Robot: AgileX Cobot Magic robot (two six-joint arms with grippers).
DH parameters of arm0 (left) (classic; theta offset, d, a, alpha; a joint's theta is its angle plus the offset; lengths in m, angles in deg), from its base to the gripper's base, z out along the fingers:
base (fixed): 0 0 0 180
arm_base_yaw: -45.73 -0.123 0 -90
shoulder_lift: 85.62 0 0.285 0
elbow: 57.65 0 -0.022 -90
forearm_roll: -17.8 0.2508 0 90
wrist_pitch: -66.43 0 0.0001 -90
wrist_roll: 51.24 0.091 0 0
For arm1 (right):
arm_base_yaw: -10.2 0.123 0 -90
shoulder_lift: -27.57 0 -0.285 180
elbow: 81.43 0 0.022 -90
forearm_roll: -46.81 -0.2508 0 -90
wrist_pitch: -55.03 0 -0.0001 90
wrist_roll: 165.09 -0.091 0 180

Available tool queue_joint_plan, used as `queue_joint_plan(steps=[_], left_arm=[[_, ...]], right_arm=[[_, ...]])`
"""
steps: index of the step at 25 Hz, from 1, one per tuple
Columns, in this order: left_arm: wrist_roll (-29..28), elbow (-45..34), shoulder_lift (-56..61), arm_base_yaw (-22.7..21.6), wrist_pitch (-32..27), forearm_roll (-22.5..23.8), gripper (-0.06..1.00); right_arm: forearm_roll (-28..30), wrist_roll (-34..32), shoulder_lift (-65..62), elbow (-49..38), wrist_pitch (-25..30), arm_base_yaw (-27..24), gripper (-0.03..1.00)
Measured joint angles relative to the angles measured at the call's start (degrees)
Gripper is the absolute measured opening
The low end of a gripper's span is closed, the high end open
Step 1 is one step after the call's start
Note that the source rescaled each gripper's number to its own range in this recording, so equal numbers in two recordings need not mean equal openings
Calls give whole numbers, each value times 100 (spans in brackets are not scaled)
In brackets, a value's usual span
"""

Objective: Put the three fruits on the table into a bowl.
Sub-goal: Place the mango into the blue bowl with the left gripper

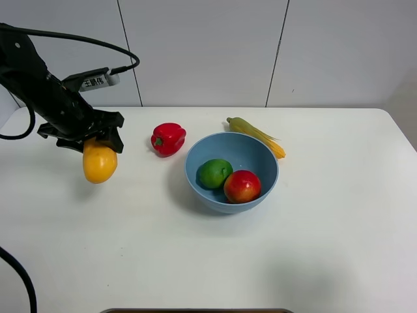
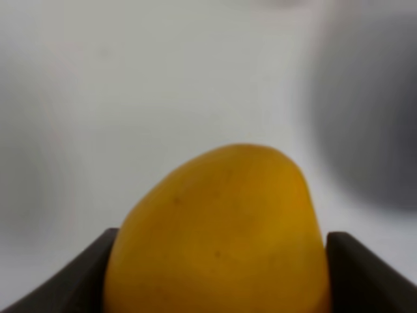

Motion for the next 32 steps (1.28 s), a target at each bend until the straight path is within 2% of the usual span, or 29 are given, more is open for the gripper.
queue_joint_plan(steps=[10, 18, 26, 32], left_arm=[[-158, 486, 140, 1225, 629, -35, 0], [-366, 621, -112, 2028, 1588, -66, 0], [-453, 621, -832, 2437, 2461, -205, 0], [-458, 621, -1099, 2543, 2870, -591, 0]], right_arm=[[0, 0, 0, 0, 0, 0, 46], [0, 0, 0, 0, 0, 0, 46], [0, 0, 0, 0, 0, 0, 46], [0, 0, 0, 0, 0, 0, 46]])
